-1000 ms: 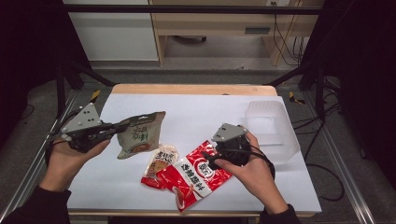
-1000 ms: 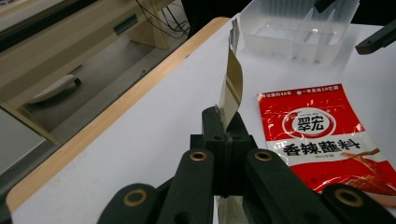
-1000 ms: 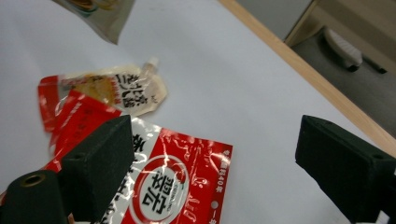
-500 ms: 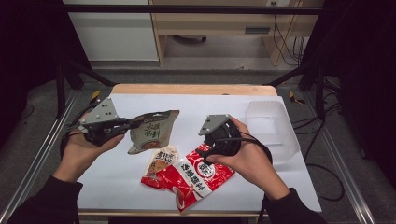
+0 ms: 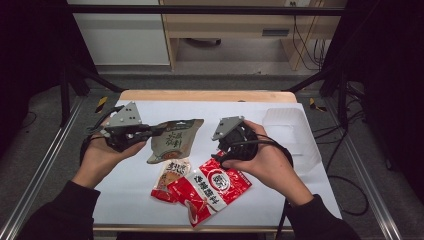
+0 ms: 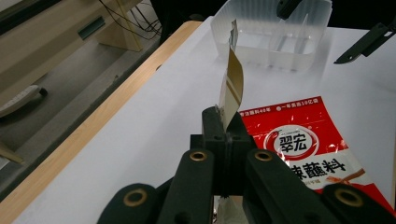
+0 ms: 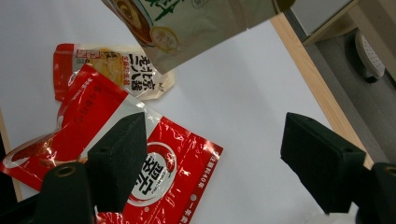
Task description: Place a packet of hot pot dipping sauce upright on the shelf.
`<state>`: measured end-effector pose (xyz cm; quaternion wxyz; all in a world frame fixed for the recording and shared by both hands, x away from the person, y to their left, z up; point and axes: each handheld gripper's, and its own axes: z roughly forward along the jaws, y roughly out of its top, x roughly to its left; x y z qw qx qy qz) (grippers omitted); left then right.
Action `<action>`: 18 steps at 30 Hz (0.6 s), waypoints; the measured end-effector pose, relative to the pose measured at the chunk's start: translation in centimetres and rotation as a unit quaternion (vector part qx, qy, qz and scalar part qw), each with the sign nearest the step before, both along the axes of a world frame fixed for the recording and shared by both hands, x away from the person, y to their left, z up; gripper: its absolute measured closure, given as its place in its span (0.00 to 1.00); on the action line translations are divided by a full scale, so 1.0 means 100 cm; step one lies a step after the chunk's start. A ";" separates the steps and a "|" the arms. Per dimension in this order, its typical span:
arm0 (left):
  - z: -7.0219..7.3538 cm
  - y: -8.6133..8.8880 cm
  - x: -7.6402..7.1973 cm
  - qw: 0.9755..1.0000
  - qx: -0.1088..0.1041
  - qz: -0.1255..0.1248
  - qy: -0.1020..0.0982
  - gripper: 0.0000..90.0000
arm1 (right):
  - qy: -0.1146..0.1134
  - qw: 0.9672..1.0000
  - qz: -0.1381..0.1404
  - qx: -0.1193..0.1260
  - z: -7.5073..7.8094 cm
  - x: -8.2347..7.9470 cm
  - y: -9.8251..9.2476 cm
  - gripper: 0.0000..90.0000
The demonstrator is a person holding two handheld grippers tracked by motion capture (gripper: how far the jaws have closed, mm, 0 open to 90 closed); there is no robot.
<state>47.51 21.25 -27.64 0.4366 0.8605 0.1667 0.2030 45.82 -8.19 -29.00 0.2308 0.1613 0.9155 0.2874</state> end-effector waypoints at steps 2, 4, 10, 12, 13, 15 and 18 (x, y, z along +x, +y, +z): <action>0.001 -0.004 0.002 1.000 0.002 -0.004 0.000 1.00 | -0.003 1.000 0.004 0.000 0.002 0.000 -0.002 0.26; 0.001 -0.008 0.003 1.000 -0.002 -0.008 -0.002 1.00 | -0.004 1.000 0.003 -0.002 0.003 0.001 -0.004 0.26; 0.003 -0.015 0.005 1.000 -0.010 -0.011 -0.002 1.00 | 0.000 1.000 -0.006 -0.008 0.002 0.003 -0.011 0.26; 0.003 -0.017 0.005 1.000 -0.011 -0.012 -0.001 1.00 | -0.001 1.000 -0.001 -0.010 0.002 0.001 -0.011 0.24; 0.003 -0.018 0.005 1.000 -0.008 -0.013 -0.002 1.00 | -0.001 1.000 0.002 -0.008 0.001 0.001 -0.011 0.23; 0.004 -0.018 0.004 1.000 -0.008 -0.015 -0.004 1.00 | 0.004 1.000 0.003 -0.005 -0.001 0.003 -0.009 0.22; 0.005 -0.015 0.005 1.000 -0.013 -0.016 -0.006 1.00 | 0.007 1.000 0.007 -0.008 -0.006 0.008 -0.005 0.21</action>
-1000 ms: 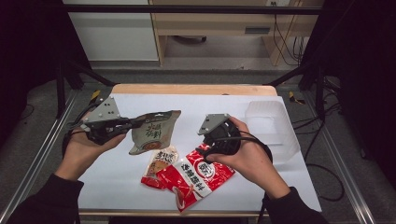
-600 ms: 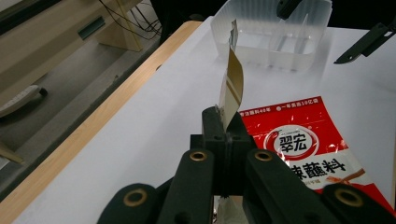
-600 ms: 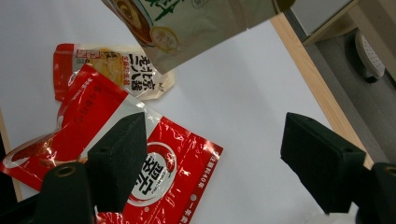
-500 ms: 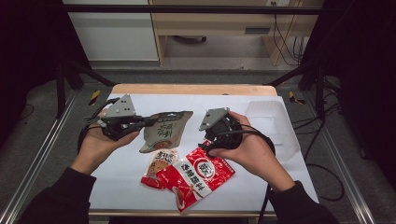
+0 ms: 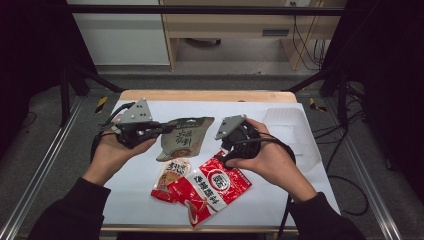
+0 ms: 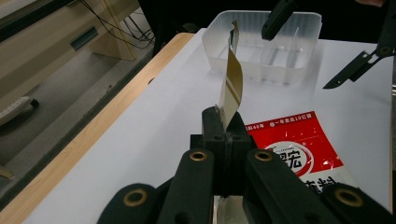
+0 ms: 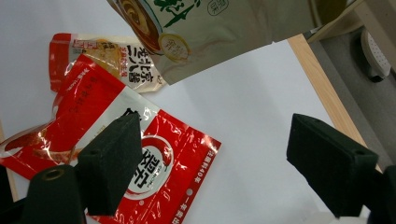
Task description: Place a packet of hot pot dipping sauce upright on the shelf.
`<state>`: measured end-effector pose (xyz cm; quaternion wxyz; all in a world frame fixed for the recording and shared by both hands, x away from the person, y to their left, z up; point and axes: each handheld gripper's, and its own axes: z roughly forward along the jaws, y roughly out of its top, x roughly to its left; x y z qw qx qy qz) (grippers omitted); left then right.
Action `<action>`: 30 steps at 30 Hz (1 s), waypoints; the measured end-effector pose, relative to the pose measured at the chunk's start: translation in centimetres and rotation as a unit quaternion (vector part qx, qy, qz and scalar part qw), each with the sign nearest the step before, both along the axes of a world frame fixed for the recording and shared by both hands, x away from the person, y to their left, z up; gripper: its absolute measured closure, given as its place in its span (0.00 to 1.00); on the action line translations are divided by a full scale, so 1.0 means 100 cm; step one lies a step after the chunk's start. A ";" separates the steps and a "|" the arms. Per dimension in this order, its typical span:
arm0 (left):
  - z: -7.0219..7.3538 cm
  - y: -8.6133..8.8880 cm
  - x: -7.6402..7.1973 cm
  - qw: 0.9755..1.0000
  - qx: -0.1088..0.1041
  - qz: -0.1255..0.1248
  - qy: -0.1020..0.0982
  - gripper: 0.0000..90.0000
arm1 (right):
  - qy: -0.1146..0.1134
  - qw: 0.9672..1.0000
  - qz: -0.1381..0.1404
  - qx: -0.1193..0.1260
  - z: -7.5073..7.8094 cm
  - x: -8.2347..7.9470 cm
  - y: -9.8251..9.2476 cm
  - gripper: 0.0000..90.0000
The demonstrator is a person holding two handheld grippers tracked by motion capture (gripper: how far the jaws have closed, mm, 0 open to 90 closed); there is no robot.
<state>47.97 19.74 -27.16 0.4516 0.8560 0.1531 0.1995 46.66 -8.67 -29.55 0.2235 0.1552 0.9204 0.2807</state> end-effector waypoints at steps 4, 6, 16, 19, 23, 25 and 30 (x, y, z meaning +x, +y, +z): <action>-0.001 0.003 0.003 1.000 -0.001 -0.003 0.002 1.00 | 0.004 1.000 -0.003 -0.001 -0.004 0.009 0.003 0.20; -0.001 0.003 0.004 1.000 0.005 -0.004 0.002 1.00 | 0.006 1.000 0.001 0.000 -0.005 0.013 0.005 0.20; -0.007 -0.012 0.005 0.999 0.021 -0.035 0.007 1.00 | -0.017 1.000 0.003 0.002 0.008 0.022 0.012 0.31; -0.010 -0.019 0.004 0.999 0.021 -0.047 0.010 1.00 | -0.005 1.000 0.025 0.002 0.007 0.023 0.014 0.34; -0.015 -0.028 0.004 0.998 0.027 -0.061 0.006 1.00 | 0.011 0.999 0.043 -0.004 0.000 0.023 0.019 0.39; -0.017 -0.031 0.004 0.997 0.029 -0.067 0.007 1.00 | 0.008 0.999 0.050 -0.011 -0.002 0.024 0.020 0.47; -0.020 -0.033 0.004 0.997 0.023 -0.074 0.011 1.00 | 0.002 0.998 0.061 -0.022 -0.005 0.025 0.019 0.73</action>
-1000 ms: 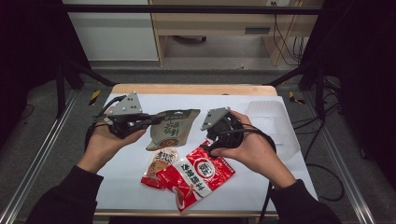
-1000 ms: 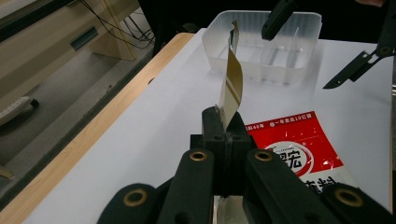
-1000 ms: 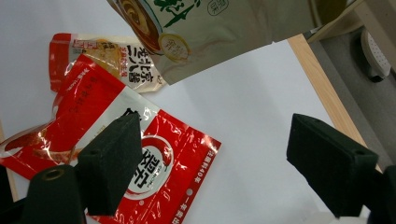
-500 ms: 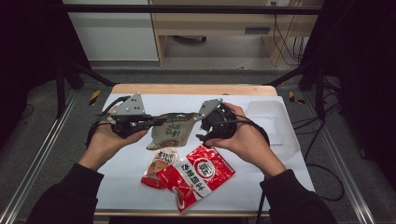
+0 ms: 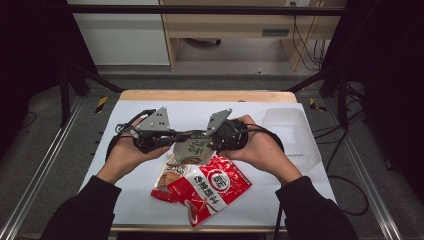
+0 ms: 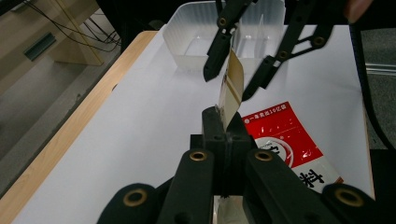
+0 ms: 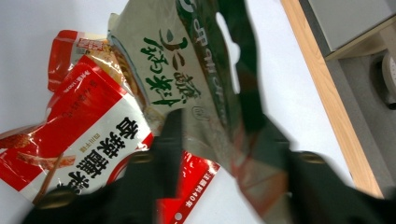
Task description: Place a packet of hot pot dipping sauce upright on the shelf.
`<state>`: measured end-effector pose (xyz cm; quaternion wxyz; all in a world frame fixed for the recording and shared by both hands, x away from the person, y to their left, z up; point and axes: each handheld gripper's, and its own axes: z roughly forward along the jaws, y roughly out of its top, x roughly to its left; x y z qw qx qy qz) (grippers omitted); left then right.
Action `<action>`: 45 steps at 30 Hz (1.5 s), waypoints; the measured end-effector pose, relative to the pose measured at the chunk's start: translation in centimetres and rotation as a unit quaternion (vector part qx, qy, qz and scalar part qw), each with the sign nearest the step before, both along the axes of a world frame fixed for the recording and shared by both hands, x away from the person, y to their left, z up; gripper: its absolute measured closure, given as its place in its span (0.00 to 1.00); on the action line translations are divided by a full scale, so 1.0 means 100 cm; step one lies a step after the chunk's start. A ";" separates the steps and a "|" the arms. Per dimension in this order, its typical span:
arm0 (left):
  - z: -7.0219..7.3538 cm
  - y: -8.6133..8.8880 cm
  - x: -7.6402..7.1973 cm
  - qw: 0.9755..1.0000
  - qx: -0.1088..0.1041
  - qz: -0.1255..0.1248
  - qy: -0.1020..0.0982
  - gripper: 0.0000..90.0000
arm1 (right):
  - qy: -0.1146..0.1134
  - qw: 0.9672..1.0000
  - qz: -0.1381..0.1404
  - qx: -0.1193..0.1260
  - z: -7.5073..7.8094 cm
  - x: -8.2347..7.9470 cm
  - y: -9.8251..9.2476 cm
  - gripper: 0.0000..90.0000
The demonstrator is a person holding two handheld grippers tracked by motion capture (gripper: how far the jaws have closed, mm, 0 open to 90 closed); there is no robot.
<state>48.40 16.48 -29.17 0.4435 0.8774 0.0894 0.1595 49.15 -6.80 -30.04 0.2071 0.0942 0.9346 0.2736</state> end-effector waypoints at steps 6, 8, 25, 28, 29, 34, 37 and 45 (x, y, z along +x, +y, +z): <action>-0.005 0.000 0.002 1.000 -0.007 -0.002 0.008 1.00 | -0.007 1.000 -0.007 -0.003 -0.003 0.002 0.001 0.83; -0.006 0.000 0.002 1.000 -0.010 -0.002 0.009 1.00 | -0.006 1.000 -0.005 -0.004 -0.003 0.002 0.002 0.90; -0.028 0.016 0.003 0.998 -0.008 0.058 0.017 0.47 | -0.037 0.997 -0.022 -0.058 -0.003 0.007 -0.005 1.00; -0.031 0.024 0.000 0.997 0.005 0.079 0.011 0.34 | -0.038 0.997 -0.033 -0.058 0.001 0.008 -0.012 1.00; -0.033 0.027 -0.001 0.996 0.010 0.085 0.010 0.31 | -0.039 0.997 -0.035 -0.058 0.002 0.008 -0.015 1.00; -0.043 0.049 -0.006 0.992 0.027 0.120 0.020 0.20 | -0.048 0.996 -0.049 -0.057 0.013 0.006 -0.032 1.00; -0.054 0.067 -0.009 0.989 0.027 0.137 0.037 0.17 | -0.056 0.995 -0.059 -0.057 0.023 0.005 -0.043 1.00; -0.086 0.108 -0.019 0.984 0.032 0.164 0.070 0.13 | -0.075 0.992 -0.083 -0.058 0.050 0.002 -0.077 1.00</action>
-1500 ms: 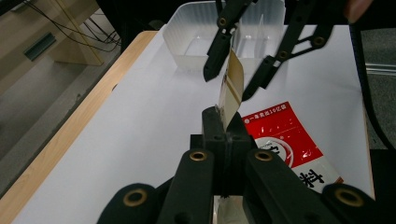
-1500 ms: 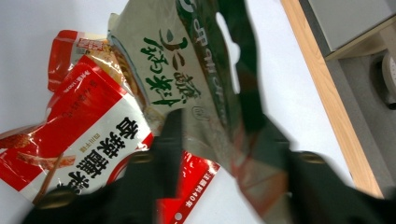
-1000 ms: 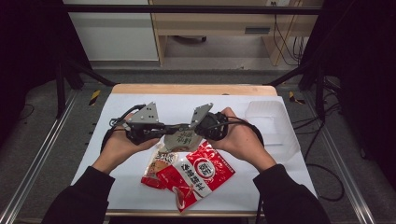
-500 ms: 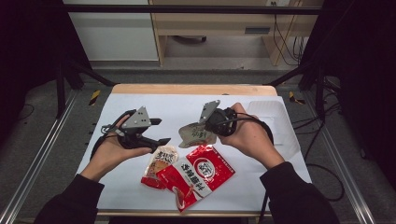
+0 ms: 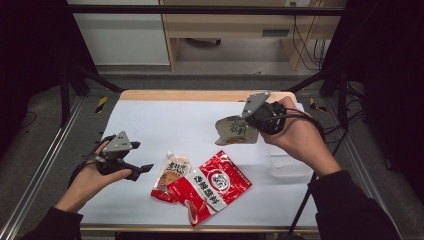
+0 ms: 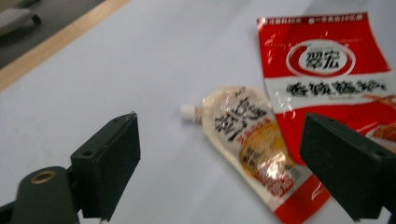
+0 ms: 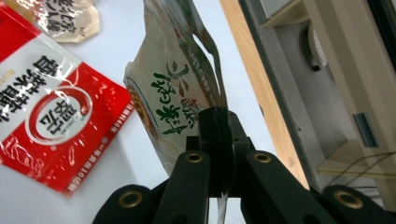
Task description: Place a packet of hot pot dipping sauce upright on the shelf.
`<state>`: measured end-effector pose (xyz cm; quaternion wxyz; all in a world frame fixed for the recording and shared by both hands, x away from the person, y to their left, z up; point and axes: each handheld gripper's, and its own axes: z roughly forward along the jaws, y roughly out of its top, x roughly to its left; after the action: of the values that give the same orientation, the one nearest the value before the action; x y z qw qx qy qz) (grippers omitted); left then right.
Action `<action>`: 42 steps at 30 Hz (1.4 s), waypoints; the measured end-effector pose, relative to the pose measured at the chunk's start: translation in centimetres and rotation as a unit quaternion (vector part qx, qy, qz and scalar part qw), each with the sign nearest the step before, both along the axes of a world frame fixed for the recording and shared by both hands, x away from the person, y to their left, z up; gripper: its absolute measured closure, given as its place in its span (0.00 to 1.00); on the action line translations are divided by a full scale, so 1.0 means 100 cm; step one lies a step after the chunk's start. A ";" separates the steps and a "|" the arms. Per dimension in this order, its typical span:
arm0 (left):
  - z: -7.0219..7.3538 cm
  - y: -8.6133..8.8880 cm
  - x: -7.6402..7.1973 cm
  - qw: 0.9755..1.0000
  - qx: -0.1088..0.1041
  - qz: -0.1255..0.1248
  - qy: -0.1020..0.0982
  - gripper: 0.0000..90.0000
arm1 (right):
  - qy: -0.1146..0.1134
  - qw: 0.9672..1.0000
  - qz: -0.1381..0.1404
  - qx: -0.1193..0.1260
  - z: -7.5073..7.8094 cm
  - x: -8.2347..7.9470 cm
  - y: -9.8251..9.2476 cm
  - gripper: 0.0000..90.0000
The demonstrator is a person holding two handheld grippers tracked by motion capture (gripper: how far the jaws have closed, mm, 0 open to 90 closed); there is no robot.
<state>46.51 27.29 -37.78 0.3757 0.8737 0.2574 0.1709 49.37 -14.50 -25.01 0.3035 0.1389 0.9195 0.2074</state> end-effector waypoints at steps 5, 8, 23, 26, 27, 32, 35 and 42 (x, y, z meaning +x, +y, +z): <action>-0.016 0.017 -0.005 1.000 -0.011 0.021 0.006 0.11 | -0.004 1.000 -0.011 0.002 0.009 -0.001 -0.020 1.00; -0.024 0.028 -0.008 0.999 -0.014 0.039 -0.001 0.10 | -0.008 1.000 -0.022 0.005 0.012 -0.003 -0.031 1.00; -0.064 0.078 -0.028 0.986 -0.048 0.156 -0.043 0.10 | -0.015 0.998 -0.054 0.016 0.009 -0.013 -0.097 1.00; -0.067 0.080 -0.031 0.985 -0.041 0.165 -0.042 0.10 | -0.014 0.998 -0.054 0.018 0.005 -0.014 -0.109 1.00; -0.068 0.080 -0.031 0.985 -0.040 0.165 -0.041 0.10 | -0.014 0.998 -0.054 0.020 0.004 -0.014 -0.112 1.00; -0.070 0.078 -0.032 0.985 -0.035 0.163 -0.039 0.10 | -0.008 0.998 -0.055 0.032 -0.003 -0.016 -0.127 1.00; -0.072 0.079 -0.032 0.986 -0.032 0.162 -0.034 0.10 | -0.006 0.998 -0.058 0.038 -0.007 -0.017 -0.134 1.00; -0.075 0.081 -0.031 0.985 -0.030 0.166 -0.029 0.10 | 0.005 0.998 -0.050 0.049 -0.013 -0.017 -0.142 1.00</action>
<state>43.39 35.35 -45.27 0.3757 0.8015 0.3934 0.2482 47.68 -28.67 -26.35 0.3013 0.2003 0.9018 0.2365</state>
